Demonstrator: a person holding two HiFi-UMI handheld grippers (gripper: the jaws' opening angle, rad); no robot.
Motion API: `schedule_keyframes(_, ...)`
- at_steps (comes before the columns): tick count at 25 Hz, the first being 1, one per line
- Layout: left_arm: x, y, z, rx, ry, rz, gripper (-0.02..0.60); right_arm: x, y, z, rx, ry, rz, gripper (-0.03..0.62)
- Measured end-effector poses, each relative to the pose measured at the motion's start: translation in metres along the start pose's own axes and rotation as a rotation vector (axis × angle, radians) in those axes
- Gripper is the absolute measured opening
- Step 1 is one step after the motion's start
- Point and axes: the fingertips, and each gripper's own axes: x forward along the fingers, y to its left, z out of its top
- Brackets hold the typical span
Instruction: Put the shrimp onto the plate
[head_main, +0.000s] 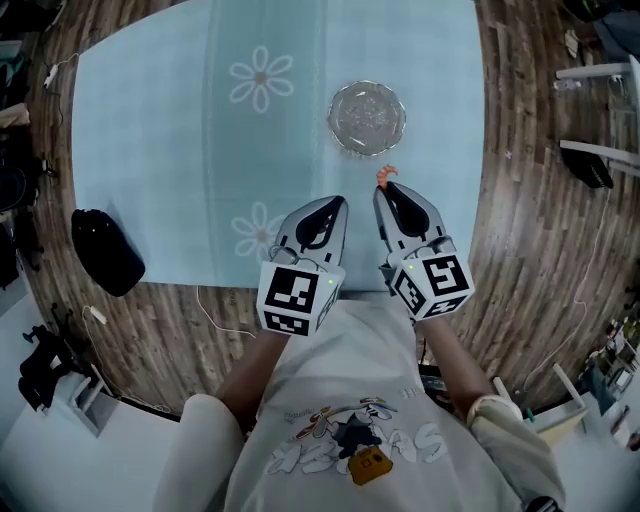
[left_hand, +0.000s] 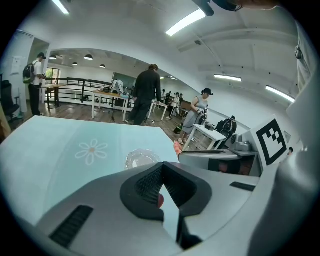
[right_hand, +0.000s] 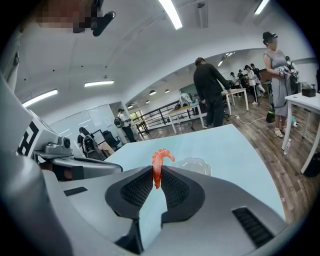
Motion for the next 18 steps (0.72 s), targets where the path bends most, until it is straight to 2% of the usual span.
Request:
schedule_keyframes(10, 0.036, 0.010, -0.008, -0.020, 0.025, 0.015, 0.008, 0.031, -0.029, 0.000, -0.023, 0.025, 0.012, 0.066)
schedule_keyframes(18, 0.067, 0.026, -0.032, -0.045, 0.070, 0.034, 0.008, 0.062, -0.053, -0.015, -0.027, 0.065, 0.015, 0.066)
